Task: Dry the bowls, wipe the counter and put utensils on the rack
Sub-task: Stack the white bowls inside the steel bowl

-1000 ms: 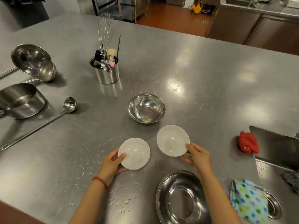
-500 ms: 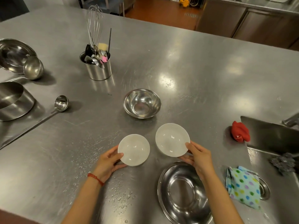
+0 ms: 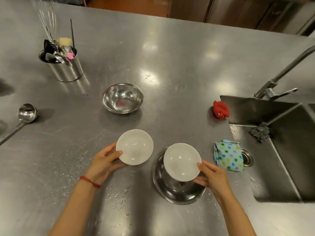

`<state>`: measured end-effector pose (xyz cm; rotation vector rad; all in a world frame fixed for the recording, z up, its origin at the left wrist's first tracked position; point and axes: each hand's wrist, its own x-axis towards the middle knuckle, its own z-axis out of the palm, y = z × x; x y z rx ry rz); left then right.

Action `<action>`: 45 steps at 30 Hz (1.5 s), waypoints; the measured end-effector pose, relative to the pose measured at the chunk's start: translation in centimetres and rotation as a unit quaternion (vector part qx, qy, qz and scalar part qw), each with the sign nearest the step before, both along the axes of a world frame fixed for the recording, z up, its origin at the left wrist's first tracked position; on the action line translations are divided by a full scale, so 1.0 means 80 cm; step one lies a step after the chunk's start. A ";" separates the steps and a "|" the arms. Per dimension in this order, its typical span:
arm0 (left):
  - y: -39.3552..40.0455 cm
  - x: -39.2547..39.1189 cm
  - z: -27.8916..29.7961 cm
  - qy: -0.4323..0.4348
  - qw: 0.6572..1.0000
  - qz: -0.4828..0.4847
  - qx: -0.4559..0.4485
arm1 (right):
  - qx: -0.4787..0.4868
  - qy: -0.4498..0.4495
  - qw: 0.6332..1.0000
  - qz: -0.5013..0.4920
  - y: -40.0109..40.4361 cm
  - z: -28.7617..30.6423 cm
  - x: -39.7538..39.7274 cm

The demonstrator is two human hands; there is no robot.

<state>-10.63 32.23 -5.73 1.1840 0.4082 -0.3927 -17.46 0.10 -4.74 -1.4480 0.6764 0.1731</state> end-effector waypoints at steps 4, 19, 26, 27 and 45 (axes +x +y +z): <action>-0.016 -0.005 0.012 -0.003 1.000 -0.016 0.005 | -0.001 0.010 1.000 0.009 0.006 -0.003 -0.012; -0.075 -0.031 0.023 0.005 0.998 -0.067 -0.003 | -0.136 0.039 0.986 0.084 0.015 -0.020 -0.015; -0.110 -0.028 0.030 0.005 0.994 -0.109 0.013 | -0.284 -0.009 0.953 0.104 0.007 -0.015 -0.019; -0.116 -0.028 0.031 0.005 0.993 -0.115 0.016 | -0.298 -0.014 0.949 0.100 0.002 -0.013 -0.021; -0.169 -0.034 0.031 0.000 0.970 -0.174 0.167 | -0.578 0.016 0.782 0.234 -0.060 -0.084 -0.099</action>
